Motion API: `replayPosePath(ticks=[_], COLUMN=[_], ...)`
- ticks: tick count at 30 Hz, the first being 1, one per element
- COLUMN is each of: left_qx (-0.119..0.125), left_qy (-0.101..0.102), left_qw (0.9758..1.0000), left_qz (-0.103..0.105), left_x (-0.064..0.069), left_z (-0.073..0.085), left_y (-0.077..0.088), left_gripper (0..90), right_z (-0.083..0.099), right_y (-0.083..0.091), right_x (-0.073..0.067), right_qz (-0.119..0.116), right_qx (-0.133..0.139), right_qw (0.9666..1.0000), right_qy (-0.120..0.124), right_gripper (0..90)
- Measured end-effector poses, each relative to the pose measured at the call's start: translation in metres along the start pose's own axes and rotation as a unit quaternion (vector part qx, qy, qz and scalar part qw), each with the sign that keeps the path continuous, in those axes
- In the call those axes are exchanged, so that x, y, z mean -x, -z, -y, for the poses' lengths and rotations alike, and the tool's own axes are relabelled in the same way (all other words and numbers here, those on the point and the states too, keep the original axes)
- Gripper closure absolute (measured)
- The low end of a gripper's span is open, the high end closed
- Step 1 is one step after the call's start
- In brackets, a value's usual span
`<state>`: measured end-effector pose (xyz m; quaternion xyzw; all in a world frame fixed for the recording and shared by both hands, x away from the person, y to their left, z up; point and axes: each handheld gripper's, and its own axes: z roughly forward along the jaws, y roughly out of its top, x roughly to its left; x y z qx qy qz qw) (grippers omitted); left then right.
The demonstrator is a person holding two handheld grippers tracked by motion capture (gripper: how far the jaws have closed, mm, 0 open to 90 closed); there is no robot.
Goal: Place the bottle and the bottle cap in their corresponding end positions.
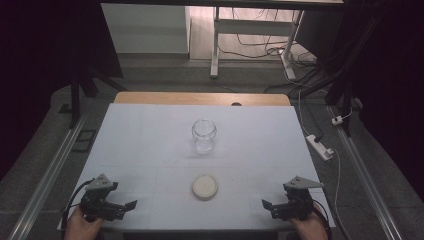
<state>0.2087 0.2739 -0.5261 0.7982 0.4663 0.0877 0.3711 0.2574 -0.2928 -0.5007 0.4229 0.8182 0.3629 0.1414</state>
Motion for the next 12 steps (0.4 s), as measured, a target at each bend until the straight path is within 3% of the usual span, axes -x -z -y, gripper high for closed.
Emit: replayPosePath(ticks=[12], left_qx=[0.005], left_qy=[0.027], left_qw=[0.9996], left_qz=[-0.009], left_x=[-0.003], left_z=[0.014], left_y=[0.015], left_gripper=[0.0], right_z=[0.01], right_y=[0.012], right_x=[0.0], right_qz=[0.023], right_qx=[-0.008], right_qw=[0.9997], right_qy=[-0.01], right_gripper=[0.0])
